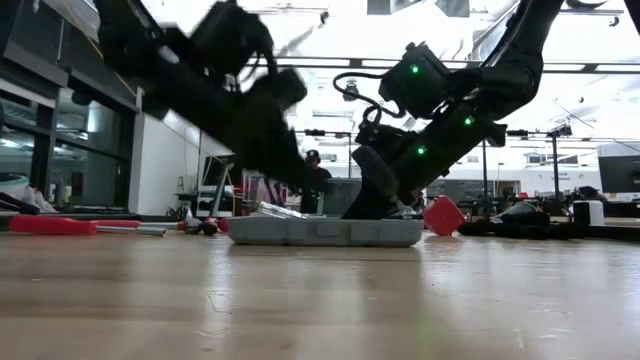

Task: Prefit tool cases

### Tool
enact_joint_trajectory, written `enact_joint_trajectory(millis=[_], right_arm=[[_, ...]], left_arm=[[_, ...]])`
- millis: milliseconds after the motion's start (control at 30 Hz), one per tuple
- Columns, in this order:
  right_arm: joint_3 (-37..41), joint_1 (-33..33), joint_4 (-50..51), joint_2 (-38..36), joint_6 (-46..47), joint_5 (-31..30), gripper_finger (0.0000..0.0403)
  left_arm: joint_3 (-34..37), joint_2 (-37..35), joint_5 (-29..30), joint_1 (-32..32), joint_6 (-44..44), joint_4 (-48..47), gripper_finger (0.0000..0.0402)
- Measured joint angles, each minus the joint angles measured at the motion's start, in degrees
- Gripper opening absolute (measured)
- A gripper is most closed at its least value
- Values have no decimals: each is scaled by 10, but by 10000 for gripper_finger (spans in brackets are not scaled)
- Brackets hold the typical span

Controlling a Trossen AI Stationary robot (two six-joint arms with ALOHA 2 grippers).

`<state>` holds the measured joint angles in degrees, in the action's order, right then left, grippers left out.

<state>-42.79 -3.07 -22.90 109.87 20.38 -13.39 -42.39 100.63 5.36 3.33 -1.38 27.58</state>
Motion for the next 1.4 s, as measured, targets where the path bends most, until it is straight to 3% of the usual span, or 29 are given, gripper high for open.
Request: enact_joint_trajectory(millis=[200, 333, 533, 767, 1067, 1233, 1400], right_arm=[[0, 0, -11, 8, 3, 5, 0], [2, 0, -20, 9, 2, 11, 0], [2, 0, -23, 9, 2, 15, 0], [2, 0, -24, 9, 1, 15, 0], [3, 1, -24, 9, 2, 15, 0], [3, 1, -24, 9, 2, 15, 0], [3, 1, -25, 9, 3, 15, 0]], left_arm=[[-1, -91, 83, 2, 65, -96, 49], [-1, -114, 134, 1, 119, -179, 55], [-1, -99, 141, -5, 163, -230, 89], [-1, -87, 142, -32, 191, -220, 154], [-1, -42, 68, -71, 174, -222, 206], [-1, -30, 74, -72, 162, -221, 174], [-3, -30, 90, -72, 152, -228, 57]])
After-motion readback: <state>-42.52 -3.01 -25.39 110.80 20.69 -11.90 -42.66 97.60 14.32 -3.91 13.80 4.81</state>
